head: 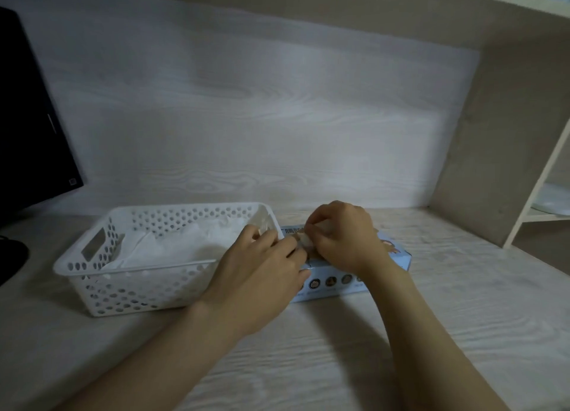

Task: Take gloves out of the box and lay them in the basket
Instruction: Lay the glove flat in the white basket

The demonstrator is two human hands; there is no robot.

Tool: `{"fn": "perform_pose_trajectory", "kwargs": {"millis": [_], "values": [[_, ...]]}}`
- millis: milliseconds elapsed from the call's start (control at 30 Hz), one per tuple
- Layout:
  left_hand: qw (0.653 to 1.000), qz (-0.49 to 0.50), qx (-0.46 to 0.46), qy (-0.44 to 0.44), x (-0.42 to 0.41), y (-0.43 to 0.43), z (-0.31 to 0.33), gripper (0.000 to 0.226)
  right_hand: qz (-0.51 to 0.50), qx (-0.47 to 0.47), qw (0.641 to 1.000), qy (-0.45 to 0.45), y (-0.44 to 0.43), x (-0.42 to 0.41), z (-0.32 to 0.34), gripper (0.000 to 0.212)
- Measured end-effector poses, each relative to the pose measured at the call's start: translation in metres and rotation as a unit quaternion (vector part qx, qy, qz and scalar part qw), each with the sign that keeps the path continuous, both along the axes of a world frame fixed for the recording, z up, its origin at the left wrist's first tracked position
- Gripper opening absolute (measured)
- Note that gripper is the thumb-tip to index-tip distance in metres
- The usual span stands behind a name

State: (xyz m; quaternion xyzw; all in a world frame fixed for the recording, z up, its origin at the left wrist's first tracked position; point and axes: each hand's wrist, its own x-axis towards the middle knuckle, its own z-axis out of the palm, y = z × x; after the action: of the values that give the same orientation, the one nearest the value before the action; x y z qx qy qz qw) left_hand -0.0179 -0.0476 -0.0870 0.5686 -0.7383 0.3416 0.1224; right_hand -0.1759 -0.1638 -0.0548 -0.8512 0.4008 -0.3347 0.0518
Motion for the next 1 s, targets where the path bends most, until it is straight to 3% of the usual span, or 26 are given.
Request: {"fn": "perform_pose_trajectory", "kwargs": {"millis": [233,367,567,733,900,1000], "values": [[1.0,-0.013,-0.005,0.003,-0.003,-0.003,-0.001,0.055,0.008,-0.043,0.994,-0.1,-0.012,0.005,-0.011,0.01],[0.999,-0.036,-0.024,0.005,-0.001,-0.005,0.0,0.034,0.009,-0.055,0.98,-0.193,-0.01,0.005,-0.007,0.009],[0.997,-0.063,-0.025,0.022,0.0,-0.009,0.0,0.031,-0.045,-0.114,0.902,-0.413,0.004,0.002,0.006,0.01],[0.998,-0.065,0.0,0.022,0.001,-0.009,0.0,0.017,-0.053,-0.175,0.878,-0.443,0.013,0.008,0.009,0.01],[0.998,-0.053,0.022,0.013,0.002,-0.012,-0.003,0.006,-0.079,-0.219,0.828,-0.511,0.021,0.008,0.017,0.015],[0.998,-0.054,0.006,0.024,0.001,-0.011,-0.001,0.014,-0.066,-0.232,0.821,-0.518,0.029,0.008,0.021,0.016]]}}
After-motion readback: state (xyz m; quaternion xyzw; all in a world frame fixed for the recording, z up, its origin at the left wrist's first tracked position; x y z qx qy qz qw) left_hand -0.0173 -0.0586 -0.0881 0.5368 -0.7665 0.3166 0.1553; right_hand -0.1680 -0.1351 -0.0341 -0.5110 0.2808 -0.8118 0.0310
